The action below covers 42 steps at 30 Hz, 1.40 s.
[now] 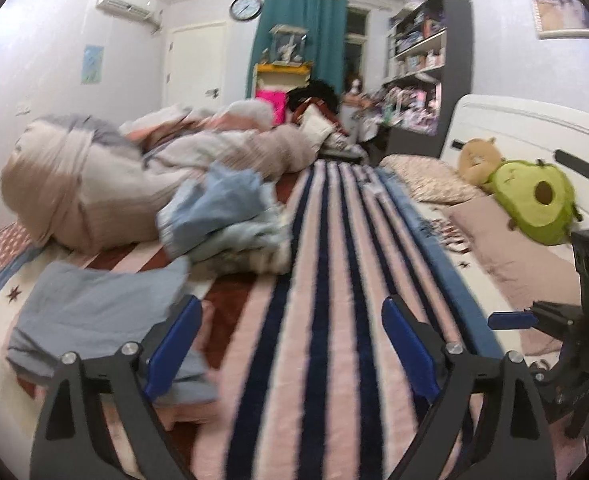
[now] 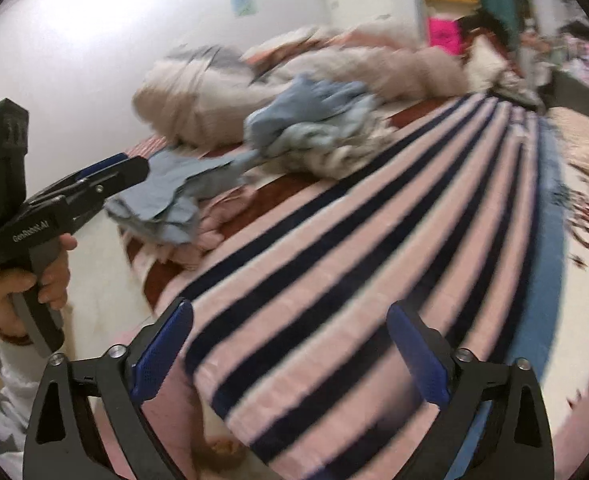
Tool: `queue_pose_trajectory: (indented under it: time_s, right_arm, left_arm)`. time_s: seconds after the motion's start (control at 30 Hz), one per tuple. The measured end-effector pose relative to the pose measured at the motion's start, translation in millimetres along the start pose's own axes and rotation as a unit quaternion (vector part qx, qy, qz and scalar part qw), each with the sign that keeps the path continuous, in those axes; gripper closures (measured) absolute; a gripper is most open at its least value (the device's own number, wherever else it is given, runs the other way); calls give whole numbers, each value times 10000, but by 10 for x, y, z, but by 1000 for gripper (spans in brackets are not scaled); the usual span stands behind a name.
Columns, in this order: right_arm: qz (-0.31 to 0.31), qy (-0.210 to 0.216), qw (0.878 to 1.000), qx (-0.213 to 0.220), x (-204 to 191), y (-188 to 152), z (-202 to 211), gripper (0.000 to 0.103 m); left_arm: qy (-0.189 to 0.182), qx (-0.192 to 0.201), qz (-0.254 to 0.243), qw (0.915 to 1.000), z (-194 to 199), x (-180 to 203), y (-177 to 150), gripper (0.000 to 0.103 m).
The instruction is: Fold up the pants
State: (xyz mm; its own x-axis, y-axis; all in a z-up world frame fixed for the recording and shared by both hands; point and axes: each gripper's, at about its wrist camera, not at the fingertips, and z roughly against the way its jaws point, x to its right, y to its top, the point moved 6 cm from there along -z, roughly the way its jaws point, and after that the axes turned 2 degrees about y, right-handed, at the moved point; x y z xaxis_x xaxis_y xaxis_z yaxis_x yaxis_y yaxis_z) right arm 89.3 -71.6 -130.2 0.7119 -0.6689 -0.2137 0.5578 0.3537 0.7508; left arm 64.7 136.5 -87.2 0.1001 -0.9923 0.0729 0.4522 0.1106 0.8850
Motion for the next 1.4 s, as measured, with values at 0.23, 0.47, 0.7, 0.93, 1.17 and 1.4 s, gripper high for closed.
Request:
queue_pose_trajectory:
  time_s: [0.23, 0.47, 0.7, 0.93, 1.17, 1.4]
  right_arm:
    - [-221, -847, 9894, 1161, 266, -34, 650, 1]
    - [-189, -1599, 9735, 1623, 310, -162, 739, 1]
    - [-367, -1923, 9634, 1830, 328, -231, 771, 1]
    - [-262, -2211, 9569, 1866, 290, -249, 755, 1]
    - [-256, -2370, 9501, 2011, 278, -274, 811, 1]
    - [-222, -2445, 9460, 2119, 260, -310, 872, 1]
  left_arm:
    - [-284, 651, -254, 9972, 140, 523, 131, 7]
    - [-463, 780, -316, 9954, 204, 700, 134, 6]
    - [-475, 804, -389, 9949, 205, 789, 109, 6]
    - [-532, 801, -390, 9946, 194, 834, 58, 6]
    - [-440, 841, -453, 9945, 211, 849, 30, 6]
    - [-410, 884, -422, 9943, 216, 877, -7, 2]
